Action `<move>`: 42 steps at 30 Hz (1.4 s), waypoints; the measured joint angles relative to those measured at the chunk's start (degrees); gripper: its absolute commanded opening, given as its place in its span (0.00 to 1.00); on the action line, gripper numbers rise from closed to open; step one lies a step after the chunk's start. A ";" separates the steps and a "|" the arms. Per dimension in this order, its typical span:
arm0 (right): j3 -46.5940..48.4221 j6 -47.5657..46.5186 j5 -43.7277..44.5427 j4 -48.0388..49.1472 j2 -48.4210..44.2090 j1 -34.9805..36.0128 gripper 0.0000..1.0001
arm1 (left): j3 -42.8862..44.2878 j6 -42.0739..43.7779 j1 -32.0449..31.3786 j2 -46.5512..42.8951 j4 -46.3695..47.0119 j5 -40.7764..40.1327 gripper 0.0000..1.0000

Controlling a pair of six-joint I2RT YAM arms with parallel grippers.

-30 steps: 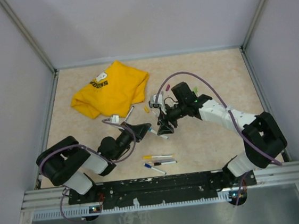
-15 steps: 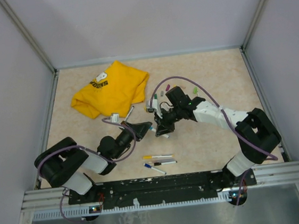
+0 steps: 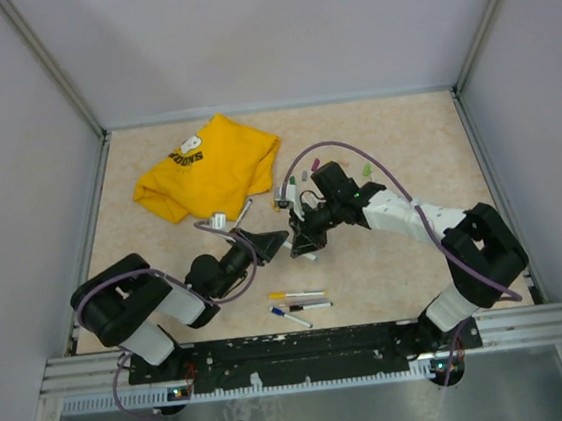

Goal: Open the pen caps
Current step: Open the pen cap from the pen.

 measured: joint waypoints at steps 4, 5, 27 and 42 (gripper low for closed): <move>-0.02 1.22 0.92 -0.07 0.22 -0.09 0.00 | 0.79 -0.81 0.00 0.63 0.15 0.39 0.21; -0.02 1.33 0.96 -0.04 0.35 -0.11 0.00 | 0.81 -0.81 0.00 0.70 0.15 0.39 0.17; -0.48 1.75 0.33 3.50 2.97 -0.31 0.00 | 1.03 -2.40 25.14 -11.45 -1.31 8.81 0.00; -1.53 21.64 34.21 14.69 11.41 4.33 0.00 | 11.30 9.55 25.66 -28.50 -53.35 3.39 0.00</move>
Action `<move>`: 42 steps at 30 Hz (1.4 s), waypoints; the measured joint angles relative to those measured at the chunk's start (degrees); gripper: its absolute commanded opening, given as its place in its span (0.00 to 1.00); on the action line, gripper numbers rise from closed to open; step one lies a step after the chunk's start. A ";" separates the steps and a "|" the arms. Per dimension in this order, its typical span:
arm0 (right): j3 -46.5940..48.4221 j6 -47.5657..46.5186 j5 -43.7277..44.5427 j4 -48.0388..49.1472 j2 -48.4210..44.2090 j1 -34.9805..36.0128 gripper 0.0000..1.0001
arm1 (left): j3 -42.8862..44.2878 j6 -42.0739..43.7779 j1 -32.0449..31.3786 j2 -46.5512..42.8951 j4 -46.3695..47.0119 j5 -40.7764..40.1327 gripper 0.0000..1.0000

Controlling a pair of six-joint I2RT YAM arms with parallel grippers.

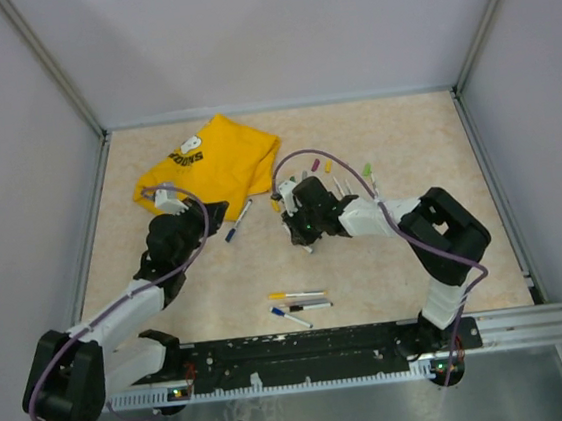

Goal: Open the pen caps
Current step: Open the pen cap from the pen, then place the pen at the center of the board.

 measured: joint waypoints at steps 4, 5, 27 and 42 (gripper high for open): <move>1.53 2.34 4.11 -0.13 2.08 -0.02 0.00 | -0.52 1.95 0.00 -2.23 -6.45 -3.37 0.00; 1.92 2.73 4.79 -0.11 2.21 0.00 0.00 | -0.85 2.27 0.00 -2.45 -7.41 -4.00 0.00; 3.19 3.82 7.06 -0.76 2.69 -0.02 0.30 | -3.08 3.26 0.00 -4.31 -12.11 -3.52 0.00; 3.08 0.11 5.55 -1.62 -2.84 -0.02 0.30 | -3.78 2.69 0.00 -3.74 -11.50 1.66 0.00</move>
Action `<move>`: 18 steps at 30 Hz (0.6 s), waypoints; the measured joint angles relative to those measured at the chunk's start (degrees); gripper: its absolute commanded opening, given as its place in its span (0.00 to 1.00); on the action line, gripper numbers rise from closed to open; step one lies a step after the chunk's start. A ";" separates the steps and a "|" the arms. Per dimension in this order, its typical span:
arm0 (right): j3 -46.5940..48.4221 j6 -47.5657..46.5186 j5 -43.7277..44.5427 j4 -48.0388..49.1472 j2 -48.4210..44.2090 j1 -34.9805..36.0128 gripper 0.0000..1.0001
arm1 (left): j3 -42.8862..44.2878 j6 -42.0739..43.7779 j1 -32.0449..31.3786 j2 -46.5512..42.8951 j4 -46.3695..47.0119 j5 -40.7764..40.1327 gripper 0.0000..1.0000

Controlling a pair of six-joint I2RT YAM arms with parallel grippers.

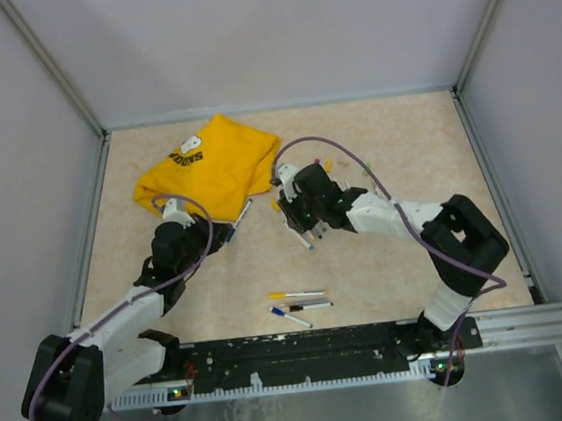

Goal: Open the pen caps
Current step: Place the pen at the center of the board, then place the pen cap at the center of the board.

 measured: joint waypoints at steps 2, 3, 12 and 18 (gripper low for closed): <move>-0.04 -1.25 -0.44 0.15 -3.43 0.00 0.30 | 0.02 0.02 0.00 1.27 0.37 1.42 0.00; -0.07 -2.08 -0.68 0.26 -5.33 0.00 0.30 | 0.02 0.00 0.00 2.01 0.42 2.05 0.00; -0.48 -12.20 -11.39 -2.62 -16.70 -4.17 0.38 | 3.80 0.68 -4.33 10.34 -0.57 4.15 0.00; -0.35 -19.10 -21.05 -10.25 -16.94 -9.31 0.40 | 9.40 2.27 -10.49 14.86 -2.38 0.31 0.00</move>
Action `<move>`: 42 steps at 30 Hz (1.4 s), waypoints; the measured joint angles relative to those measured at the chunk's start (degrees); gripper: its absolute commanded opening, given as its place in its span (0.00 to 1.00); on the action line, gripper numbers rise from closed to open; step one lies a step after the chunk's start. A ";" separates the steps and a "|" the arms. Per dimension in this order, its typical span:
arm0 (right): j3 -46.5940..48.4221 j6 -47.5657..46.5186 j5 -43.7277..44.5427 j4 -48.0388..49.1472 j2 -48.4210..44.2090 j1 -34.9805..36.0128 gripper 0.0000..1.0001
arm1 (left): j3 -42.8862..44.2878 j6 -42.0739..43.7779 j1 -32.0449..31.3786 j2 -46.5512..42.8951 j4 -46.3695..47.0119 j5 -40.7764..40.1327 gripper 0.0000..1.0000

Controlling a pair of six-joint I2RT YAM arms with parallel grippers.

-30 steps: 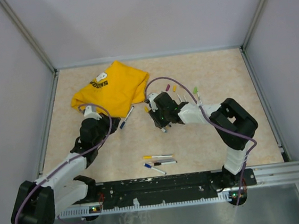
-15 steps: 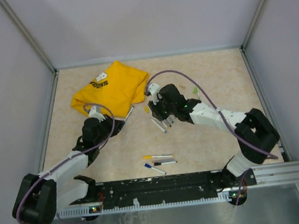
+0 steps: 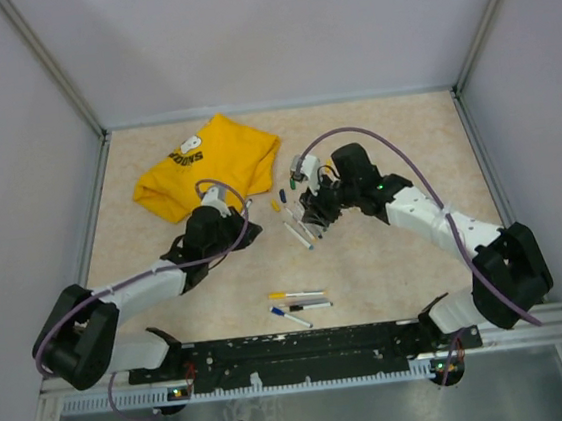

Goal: Open the pen caps
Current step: Place the pen cap at the center of the board.

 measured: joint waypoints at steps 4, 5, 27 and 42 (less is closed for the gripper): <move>0.00 -2.27 -3.02 -2.34 -0.02 0.04 0.40 | 3.65 1.11 -2.43 3.41 -1.95 -2.99 0.00; 0.00 -2.71 -3.50 -2.69 -0.02 0.04 0.40 | 4.50 1.22 -2.69 4.28 -2.56 -3.52 0.00; 0.02 -4.17 -4.96 -3.56 -0.02 -0.46 0.40 | 26.18 3.15 -3.43 26.16 -14.58 -10.95 0.02; 0.02 -4.15 -5.77 -3.56 -0.02 -0.68 0.40 | 32.46 3.52 -3.30 32.54 -18.75 -12.31 0.23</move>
